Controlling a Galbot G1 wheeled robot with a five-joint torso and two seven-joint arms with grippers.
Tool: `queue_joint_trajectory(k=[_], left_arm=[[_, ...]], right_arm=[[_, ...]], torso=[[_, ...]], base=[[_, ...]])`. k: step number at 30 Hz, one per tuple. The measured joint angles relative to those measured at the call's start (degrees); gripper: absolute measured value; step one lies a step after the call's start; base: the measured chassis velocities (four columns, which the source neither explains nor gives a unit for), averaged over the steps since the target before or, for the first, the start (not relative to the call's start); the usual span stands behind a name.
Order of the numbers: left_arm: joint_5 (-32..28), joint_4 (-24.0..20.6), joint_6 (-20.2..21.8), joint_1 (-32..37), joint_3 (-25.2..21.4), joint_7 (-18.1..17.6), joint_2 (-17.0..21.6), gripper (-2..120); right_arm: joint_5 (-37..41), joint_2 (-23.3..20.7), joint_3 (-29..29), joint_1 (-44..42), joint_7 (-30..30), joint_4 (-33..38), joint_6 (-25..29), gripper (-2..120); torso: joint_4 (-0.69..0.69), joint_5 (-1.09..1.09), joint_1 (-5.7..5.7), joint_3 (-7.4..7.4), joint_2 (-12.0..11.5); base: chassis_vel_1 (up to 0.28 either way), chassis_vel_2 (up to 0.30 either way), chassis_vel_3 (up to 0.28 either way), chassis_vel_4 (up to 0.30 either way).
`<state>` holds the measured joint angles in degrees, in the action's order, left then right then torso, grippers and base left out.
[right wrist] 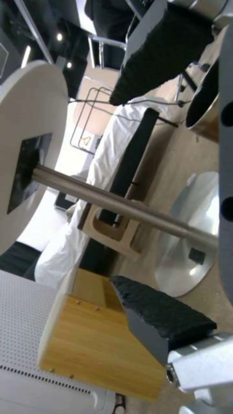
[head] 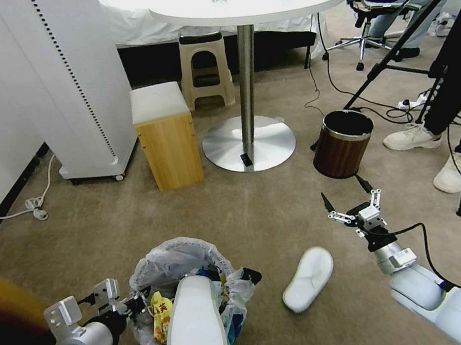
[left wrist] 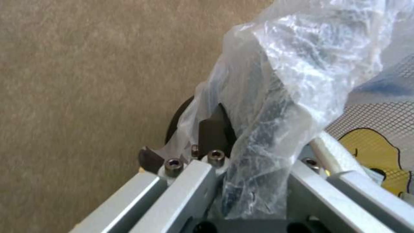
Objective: Pick up the trash bin and place the garbage on the floor into it.
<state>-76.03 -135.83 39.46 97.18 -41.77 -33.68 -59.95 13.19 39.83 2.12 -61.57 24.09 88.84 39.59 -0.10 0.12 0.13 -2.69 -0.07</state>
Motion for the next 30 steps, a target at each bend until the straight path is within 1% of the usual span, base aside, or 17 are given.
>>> queue_joint_trajectory(k=[2, 5, 7, 8, 10, 15, 16, 17, 19, 20, 22, 23, 24, 26, 28, 29, 30], left_arm=[[0.0, 0.0, 0.0, 0.0, 0.0, 0.0, 0.0, 0], [0.0, 0.1, -0.1, -0.1, 0.0, 0.0, 0.0, 0], [0.0, 0.2, -0.1, 0.0, 0.1, 0.1, -0.1, 0], [-0.1, 0.3, -0.1, 0.0, 0.0, 0.1, 0.0, 0], [-0.2, 0.3, -0.1, 0.0, -0.1, 0.1, 0.2, 0], [-0.2, 0.5, -0.1, 0.1, -0.1, 0.1, 0.4, 0], [-0.2, 0.7, -0.1, 0.1, 0.1, 0.1, 0.4, 0], [-0.2, 0.7, -0.1, 0.1, 0.1, 0.1, 0.4, 0], [-0.2, 0.9, -0.1, -0.1, 0.5, 0.1, 0.3, 0], [-0.2, 0.9, -0.1, -0.1, 0.5, 0.1, 0.3, 0], [0.0, 1.2, -0.1, -0.2, 0.9, 0.1, 0.2, 0], [0.0, 1.2, -0.1, -0.2, 0.9, 0.1, 0.2, 0], [0.1, 1.4, -0.1, -0.2, 0.9, 0.1, 0.2, 0], [0.1, 1.7, -0.1, -0.1, 0.9, 0.2, 0.5, 0], [0.1, 1.8, -0.1, -0.2, 0.9, 0.2, 0.5, 0], [0.1, 2.0, -0.1, -0.5, 0.9, 0.2, 0.6, 0], [0.1, 2.0, -0.1, -0.5, 0.9, 0.2, 0.6, 0]], right_arm=[[0.0, 0.0, 0.2, 0.2, -0.2, 0.0, 0.2, 100], [0.0, 0.2, 0.3, 0.5, -0.8, -0.3, 1.0, 100], [0.0, 0.5, 0.5, 0.6, -2.3, -0.6, 1.8, 100], [-1.9, -0.1, 0.4, 0.4, -3.4, -0.4, 0.9, 100], [-3.9, -1.0, 0.6, 0.6, -3.3, -0.9, 0.4, 100], [-4.7, -3.0, 1.6, 1.1, -4.6, -1.4, 0.2, 100], [-3.0, -4.2, 2.7, 1.1, -4.6, -0.8, -0.3, 100], [-3.0, -4.2, 2.7, 1.1, -4.6, -0.8, -0.3, 100], [5.1, -7.1, 5.2, 0.2, -4.1, 2.2, -2.8, 100], [5.1, -7.1, 5.2, 0.2, -4.1, 2.2, -2.8, 100], [13.0, -8.9, 6.6, -0.8, -2.5, 5.6, -6.1, 100], [13.0, -8.9, 6.6, -0.8, -2.5, 5.6, -6.1, 100], [15.1, -9.3, 6.8, -1.3, -1.8, 6.9, -7.1, 100], [21.4, -11.2, 7.1, -3.9, 0.8, 11.9, -11.6, 100], [22.1, -11.4, 7.1, -4.2, 1.2, 12.5, -12.2, 100], [24.2, -11.4, 7.1, -5.0, 3.4, 14.3, -14.3, 100], [24.2, -11.4, 7.1, -5.0, 3.4, 14.3, -14.3, 100]], torso=[[0.0, 0.02, 0.0, 0.0, 0.0], [0.0, -0.03, 0.01, 0.0, 0.0], [0.0, 0.01, 0.0, 0.0, 0.0], [-0.01, -0.01, -0.03, 0.02, 0.0], [0.0, 0.0, -0.03, 0.02, 0.0], [0.0, 0.02, -0.03, 0.01, 0.0], [0.01, -0.01, -0.03, 0.01, 0.0], [0.01, -0.01, -0.03, 0.01, 0.0], [0.0, -0.01, -0.03, 0.01, 0.0], [0.0, -0.01, -0.03, 0.01, 0.0], [-0.01, 0.0, -0.02, 0.01, 0.0], [-0.01, 0.0, -0.02, 0.01, 0.0], [-0.01, 0.0, -0.03, 0.01, 0.0], [0.01, -0.01, -0.02, 0.01, 0.0], [0.0, -0.01, -0.03, 0.02, 0.0], [-0.01, 0.0, -0.02, 0.01, 0.0], [-0.01, 0.0, -0.02, 0.01, 0.0]], base=[[-0.119, 0.071, 0.084, -0.082], [-0.042, 0.047, 0.056, -0.031], [0.0, 0.0, 0.0, 0.0], [0.0, 0.0, 0.0, 0.0], [0.0, 0.0, 0.0, 0.0], [0.0, 0.0, 0.0, 0.0], [0.0, 0.0, 0.0, 0.0], [0.0, 0.0, 0.0, 0.0], [0.0, 0.0, 0.0, 0.0], [0.0, 0.0, 0.0, 0.0], [0.0, 0.0, 0.0, 0.0], [0.0, 0.0, 0.0, 0.0], [0.0, 0.0, 0.0, 0.0], [0.0, 0.0, 0.0, 0.0], [0.0, 0.0, 0.0, 0.0], [0.0, 0.0, 0.0, 0.0], [0.0, 0.0, 0.0, 0.0]])
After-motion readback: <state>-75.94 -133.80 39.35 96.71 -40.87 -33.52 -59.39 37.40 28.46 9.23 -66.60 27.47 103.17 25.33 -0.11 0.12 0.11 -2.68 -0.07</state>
